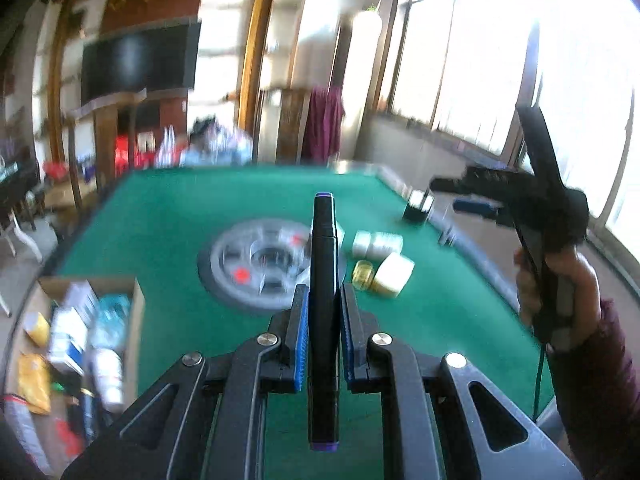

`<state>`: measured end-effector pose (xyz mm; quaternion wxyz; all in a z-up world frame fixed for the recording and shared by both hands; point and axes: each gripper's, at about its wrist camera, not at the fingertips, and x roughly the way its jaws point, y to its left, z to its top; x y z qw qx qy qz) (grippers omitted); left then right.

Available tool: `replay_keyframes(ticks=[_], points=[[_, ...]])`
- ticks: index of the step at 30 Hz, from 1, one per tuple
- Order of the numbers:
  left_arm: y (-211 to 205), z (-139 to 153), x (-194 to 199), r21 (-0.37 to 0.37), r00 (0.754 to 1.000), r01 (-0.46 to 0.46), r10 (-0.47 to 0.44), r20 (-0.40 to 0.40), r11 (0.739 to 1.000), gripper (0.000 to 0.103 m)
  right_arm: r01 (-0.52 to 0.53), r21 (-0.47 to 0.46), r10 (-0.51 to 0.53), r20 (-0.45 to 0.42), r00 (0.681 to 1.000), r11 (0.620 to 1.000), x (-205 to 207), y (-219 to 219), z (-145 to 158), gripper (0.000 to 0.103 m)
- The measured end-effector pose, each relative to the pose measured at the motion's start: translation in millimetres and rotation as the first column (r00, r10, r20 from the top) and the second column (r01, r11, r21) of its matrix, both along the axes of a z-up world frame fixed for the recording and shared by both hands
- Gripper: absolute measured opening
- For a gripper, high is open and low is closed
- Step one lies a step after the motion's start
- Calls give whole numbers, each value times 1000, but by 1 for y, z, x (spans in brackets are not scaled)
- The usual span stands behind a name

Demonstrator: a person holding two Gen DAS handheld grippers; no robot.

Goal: Organize objects

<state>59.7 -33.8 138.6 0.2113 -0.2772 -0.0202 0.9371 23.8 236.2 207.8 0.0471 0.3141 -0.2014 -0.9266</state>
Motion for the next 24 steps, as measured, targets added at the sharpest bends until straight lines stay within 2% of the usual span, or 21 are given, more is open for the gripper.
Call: replay_keyframes(ticks=[4,8,11,14,15,16,17,18,21,23,24], points=[[-11,61,29,90,995,21,-12,-102,996,12,-21,11,22,-89,996,1000,44,-2,71,61],[-20,139,57,108,979,53,-30,-201,993,12,-6,130,26,-157,987,992,74,-10,156,61],[-32,209,71,102,961,50,-20,-276,993,12,67,223,-21,-200,980,973,89,-9,224,61],[-48,277,83,84,929,-12,42,-369,996,12,168,317,-85,-259,962,933,102,-9,300,61],[-53,298,86,76,916,-37,64,-397,996,12,210,351,-108,-288,951,912,107,-10,332,67],[-59,324,89,65,901,-68,89,-424,996,12,228,382,-116,-293,949,896,106,-13,346,73],[-64,342,88,60,892,-93,110,-440,994,12,262,431,-138,-296,945,864,104,-17,365,79],[-69,356,87,57,883,-119,132,-450,991,12,328,489,-193,-306,932,808,100,-21,385,79],[-89,395,78,32,869,-199,191,-457,979,12,369,600,-253,-272,929,710,74,-32,401,82],[-98,398,71,18,853,-240,220,-474,971,12,332,636,-249,-220,943,696,52,-41,388,82],[-104,395,68,15,851,-248,225,-474,969,12,278,646,-223,-167,960,711,35,-48,371,82]])
